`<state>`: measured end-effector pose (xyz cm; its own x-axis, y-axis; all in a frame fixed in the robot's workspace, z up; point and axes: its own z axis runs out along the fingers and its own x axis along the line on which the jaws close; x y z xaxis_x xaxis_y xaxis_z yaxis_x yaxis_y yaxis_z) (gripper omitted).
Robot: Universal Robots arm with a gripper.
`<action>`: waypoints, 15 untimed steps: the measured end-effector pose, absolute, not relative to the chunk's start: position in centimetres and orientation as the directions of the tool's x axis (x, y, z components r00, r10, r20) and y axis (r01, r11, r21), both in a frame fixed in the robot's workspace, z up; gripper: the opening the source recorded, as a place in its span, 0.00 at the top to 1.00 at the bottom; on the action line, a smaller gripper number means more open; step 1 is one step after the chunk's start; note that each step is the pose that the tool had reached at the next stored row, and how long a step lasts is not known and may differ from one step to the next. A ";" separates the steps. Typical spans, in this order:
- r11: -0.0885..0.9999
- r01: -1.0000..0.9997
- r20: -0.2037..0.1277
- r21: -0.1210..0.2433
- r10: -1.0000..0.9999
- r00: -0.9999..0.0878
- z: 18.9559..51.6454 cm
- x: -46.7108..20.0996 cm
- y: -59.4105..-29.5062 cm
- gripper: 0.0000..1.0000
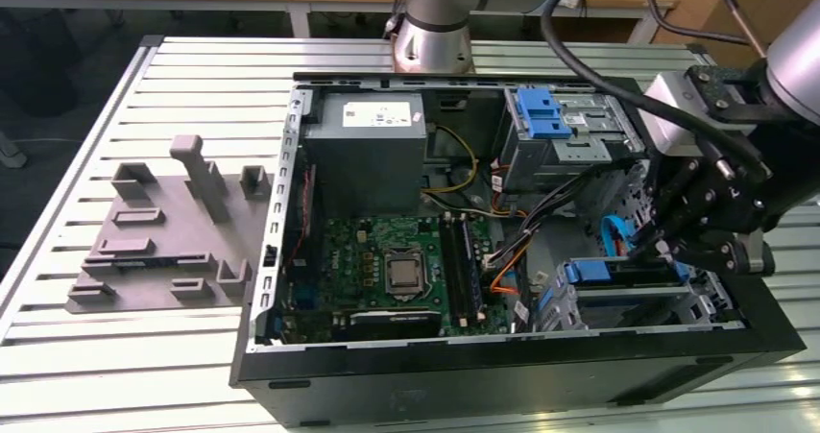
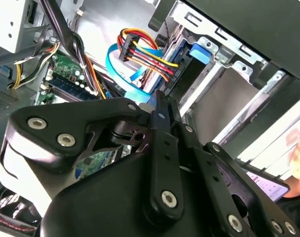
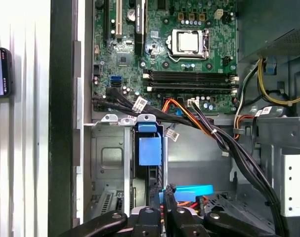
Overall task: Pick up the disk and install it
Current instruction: 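Insert the second disk wire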
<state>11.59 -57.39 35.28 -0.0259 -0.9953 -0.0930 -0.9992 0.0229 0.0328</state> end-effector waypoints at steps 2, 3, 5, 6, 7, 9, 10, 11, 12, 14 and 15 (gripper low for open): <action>0.023 -0.999 -0.093 0.034 -0.995 -0.026 35.8 11.6 -57.4 0.82; 0.023 -0.999 -0.093 0.034 -0.995 -0.026 36.0 11.6 -57.4 0.82; 0.023 -0.999 -0.093 0.035 -0.995 -0.026 36.6 11.6 -57.4 0.82; 0.023 -0.999 -0.093 0.035 -0.995 -0.026 37.0 11.6 -57.4 0.82; 0.023 -0.999 -0.093 0.035 -0.995 -0.026 37.3 11.6 -57.4 0.82; 0.023 -0.999 -0.093 0.036 -0.995 -0.026 37.8 11.6 -57.4 0.82; 0.023 -0.999 -0.092 0.036 -0.995 -0.026 37.8 11.5 -57.4 0.82; 0.023 -0.999 -0.091 0.036 -0.996 -0.026 37.8 11.5 -57.4 0.82; 0.023 -0.999 -0.089 0.035 -0.996 -0.026 37.8 11.3 -57.4 0.82; 0.023 -0.999 -0.087 0.033 -0.996 -0.026 37.7 10.9 -57.4 0.82; 0.023 -0.999 -0.087 0.033 -0.996 -0.026 37.5 10.8 -57.4 0.82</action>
<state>10.77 -57.39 37.55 -0.0258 -0.9959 -0.0870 -0.9992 0.0230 0.0326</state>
